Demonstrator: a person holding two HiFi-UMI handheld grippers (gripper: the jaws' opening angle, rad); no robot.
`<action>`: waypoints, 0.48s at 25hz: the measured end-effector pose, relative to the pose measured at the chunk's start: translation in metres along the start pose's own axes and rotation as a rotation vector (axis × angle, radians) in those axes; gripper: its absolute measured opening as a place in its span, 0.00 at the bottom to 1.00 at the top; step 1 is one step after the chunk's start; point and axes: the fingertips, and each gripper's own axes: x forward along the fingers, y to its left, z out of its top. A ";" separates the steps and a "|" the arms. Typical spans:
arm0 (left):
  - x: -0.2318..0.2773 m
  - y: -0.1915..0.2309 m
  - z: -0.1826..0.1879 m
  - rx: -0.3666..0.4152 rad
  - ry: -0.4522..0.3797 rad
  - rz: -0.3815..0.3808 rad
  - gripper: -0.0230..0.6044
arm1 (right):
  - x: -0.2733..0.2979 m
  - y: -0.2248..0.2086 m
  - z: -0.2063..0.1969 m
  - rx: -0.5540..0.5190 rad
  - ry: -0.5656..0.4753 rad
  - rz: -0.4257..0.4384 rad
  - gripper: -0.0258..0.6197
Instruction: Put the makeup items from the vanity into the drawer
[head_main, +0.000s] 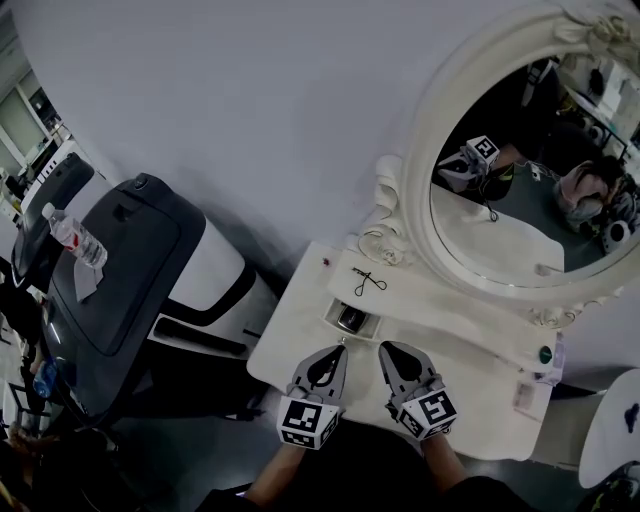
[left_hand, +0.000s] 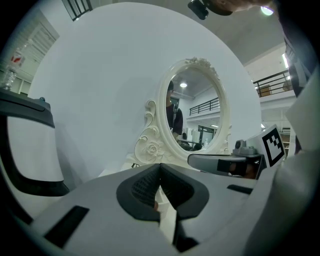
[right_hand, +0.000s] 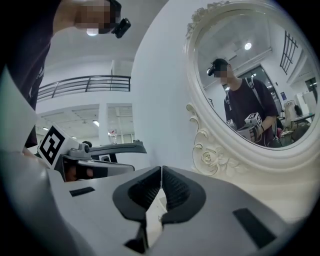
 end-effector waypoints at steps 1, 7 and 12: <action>-0.001 -0.003 0.000 0.001 -0.002 0.004 0.06 | -0.004 0.001 0.001 -0.001 -0.004 0.003 0.09; -0.005 -0.027 0.001 0.006 -0.014 0.030 0.06 | -0.024 -0.003 0.007 -0.010 -0.024 0.011 0.08; -0.009 -0.051 -0.002 0.009 -0.024 0.052 0.06 | -0.043 -0.010 0.011 0.015 -0.048 0.032 0.08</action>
